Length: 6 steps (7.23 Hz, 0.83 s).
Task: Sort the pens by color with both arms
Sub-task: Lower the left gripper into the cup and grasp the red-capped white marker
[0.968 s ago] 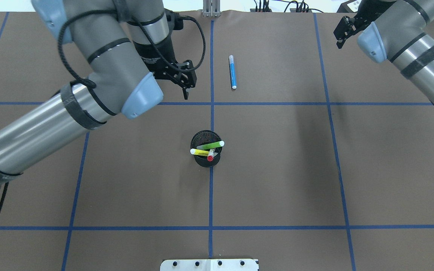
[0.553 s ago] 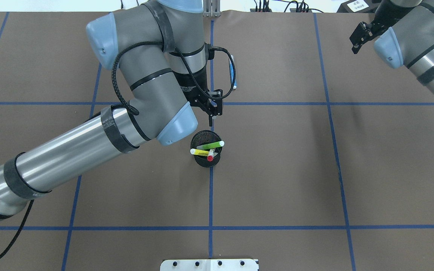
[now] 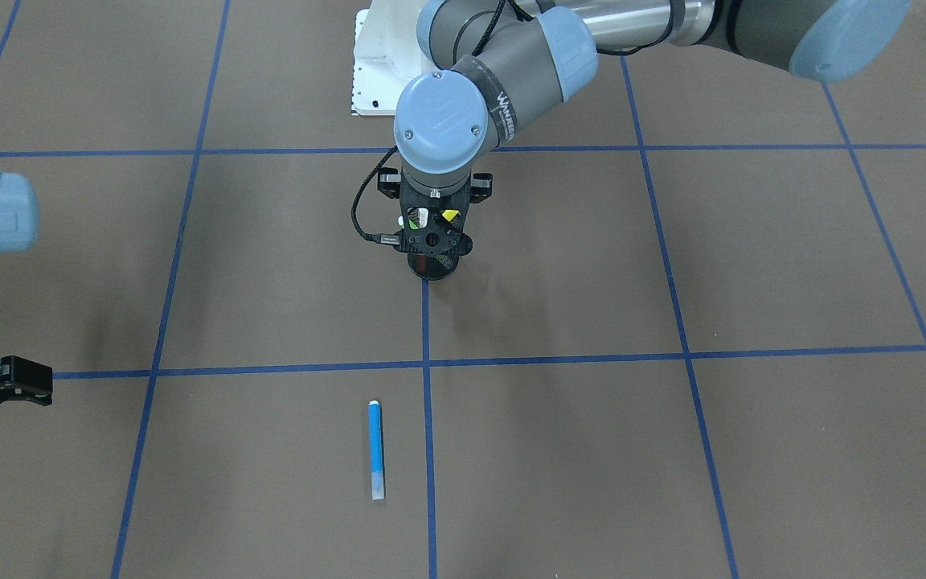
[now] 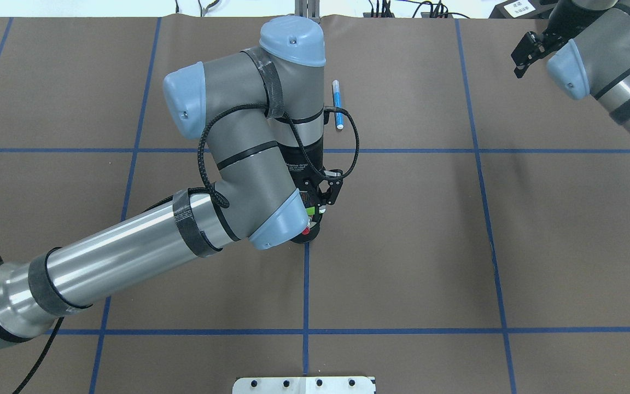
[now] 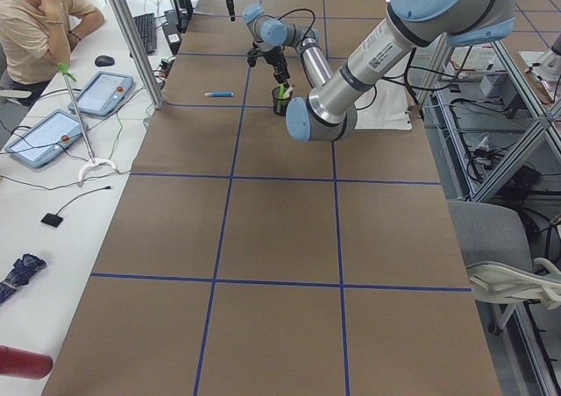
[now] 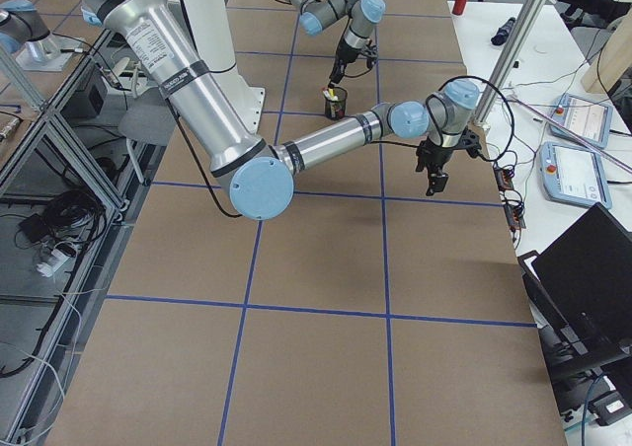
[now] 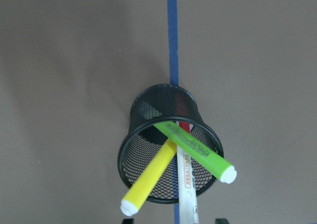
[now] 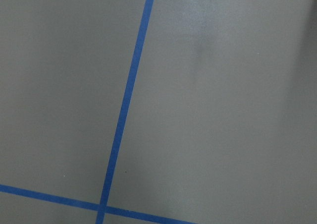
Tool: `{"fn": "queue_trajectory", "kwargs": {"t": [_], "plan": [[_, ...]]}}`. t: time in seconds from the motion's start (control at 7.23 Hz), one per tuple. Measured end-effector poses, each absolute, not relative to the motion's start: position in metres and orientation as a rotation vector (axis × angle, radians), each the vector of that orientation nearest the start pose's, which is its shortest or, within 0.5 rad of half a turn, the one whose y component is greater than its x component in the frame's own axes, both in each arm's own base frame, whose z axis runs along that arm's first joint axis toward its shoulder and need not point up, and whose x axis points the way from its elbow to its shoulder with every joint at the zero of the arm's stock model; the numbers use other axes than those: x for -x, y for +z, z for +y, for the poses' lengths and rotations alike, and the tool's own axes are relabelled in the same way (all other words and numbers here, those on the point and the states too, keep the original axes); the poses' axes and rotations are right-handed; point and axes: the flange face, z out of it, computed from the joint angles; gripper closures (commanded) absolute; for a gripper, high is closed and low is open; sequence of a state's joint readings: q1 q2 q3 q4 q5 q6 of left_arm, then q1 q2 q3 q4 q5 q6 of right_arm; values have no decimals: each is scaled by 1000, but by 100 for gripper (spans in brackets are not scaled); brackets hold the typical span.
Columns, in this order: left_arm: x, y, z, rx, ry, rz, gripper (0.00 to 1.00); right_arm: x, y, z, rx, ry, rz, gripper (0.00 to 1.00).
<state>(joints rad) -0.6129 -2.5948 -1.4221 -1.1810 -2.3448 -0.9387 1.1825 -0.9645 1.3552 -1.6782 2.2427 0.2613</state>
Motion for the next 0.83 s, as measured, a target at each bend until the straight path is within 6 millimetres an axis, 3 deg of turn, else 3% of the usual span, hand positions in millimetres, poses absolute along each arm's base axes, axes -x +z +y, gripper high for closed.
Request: {"fn": "queue_trajectory", "kwargs": {"t": [0.83], "plan": [[-584,106,-465,366,220,809,47,209,409,-695,-46,-218,-720,1]]}}
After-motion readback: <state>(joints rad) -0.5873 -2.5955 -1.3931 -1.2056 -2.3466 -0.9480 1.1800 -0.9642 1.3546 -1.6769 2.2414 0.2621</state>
